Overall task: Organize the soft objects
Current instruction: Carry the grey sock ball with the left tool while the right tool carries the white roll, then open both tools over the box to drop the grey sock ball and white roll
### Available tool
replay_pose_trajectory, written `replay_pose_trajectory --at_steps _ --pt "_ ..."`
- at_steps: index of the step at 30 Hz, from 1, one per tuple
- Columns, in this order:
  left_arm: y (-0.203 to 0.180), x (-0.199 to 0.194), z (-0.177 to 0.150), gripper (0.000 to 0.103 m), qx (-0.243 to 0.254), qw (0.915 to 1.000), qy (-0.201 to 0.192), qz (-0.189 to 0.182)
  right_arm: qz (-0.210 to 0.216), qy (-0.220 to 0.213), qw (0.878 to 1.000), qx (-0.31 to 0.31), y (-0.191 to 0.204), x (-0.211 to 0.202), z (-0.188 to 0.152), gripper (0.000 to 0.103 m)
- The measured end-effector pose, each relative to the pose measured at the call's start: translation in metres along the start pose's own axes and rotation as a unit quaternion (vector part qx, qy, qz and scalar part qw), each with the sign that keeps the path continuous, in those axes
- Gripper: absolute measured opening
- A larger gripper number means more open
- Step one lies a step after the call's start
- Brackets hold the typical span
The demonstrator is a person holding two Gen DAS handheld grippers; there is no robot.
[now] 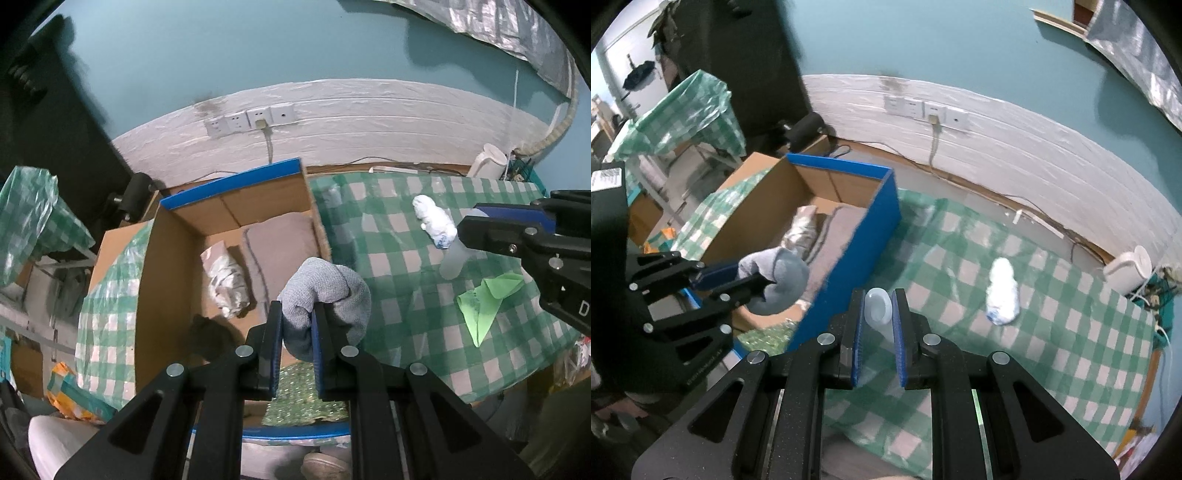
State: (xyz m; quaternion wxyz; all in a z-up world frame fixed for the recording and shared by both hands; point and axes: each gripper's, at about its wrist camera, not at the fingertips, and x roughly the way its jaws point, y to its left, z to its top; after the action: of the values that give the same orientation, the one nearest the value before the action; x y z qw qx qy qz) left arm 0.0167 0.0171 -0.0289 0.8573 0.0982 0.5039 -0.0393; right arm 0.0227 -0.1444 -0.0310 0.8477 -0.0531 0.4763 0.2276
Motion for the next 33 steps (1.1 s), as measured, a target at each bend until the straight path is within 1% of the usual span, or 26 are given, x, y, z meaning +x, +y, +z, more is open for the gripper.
replay_pose_trajectory --at_steps 7,14,26,29,30,33 --pt "0.029 0.006 -0.009 0.014 -0.021 0.9998 0.006 0.006 0.018 0.008 0.999 -0.026 0.035 0.015 0.015 0.014" --pt "0.060 0.014 -0.016 0.014 -0.043 0.9989 0.016 0.014 0.033 0.023 0.998 -0.049 0.064 0.031 0.024 0.014" --pt "0.105 0.031 -0.030 0.015 -0.085 0.9953 0.039 0.023 0.054 0.064 0.993 -0.077 0.104 0.065 0.025 0.014" --pt "0.111 0.036 -0.032 0.017 -0.093 0.9941 0.049 0.025 0.055 0.070 0.993 -0.075 0.108 0.071 0.025 0.015" --pt "0.112 0.037 -0.033 0.018 -0.095 0.9938 0.051 0.026 0.056 0.073 0.993 -0.071 0.108 0.074 0.025 0.017" --pt "0.113 0.038 -0.034 0.029 -0.098 0.9933 0.055 0.023 0.057 0.081 0.993 -0.064 0.106 0.077 0.024 0.021"
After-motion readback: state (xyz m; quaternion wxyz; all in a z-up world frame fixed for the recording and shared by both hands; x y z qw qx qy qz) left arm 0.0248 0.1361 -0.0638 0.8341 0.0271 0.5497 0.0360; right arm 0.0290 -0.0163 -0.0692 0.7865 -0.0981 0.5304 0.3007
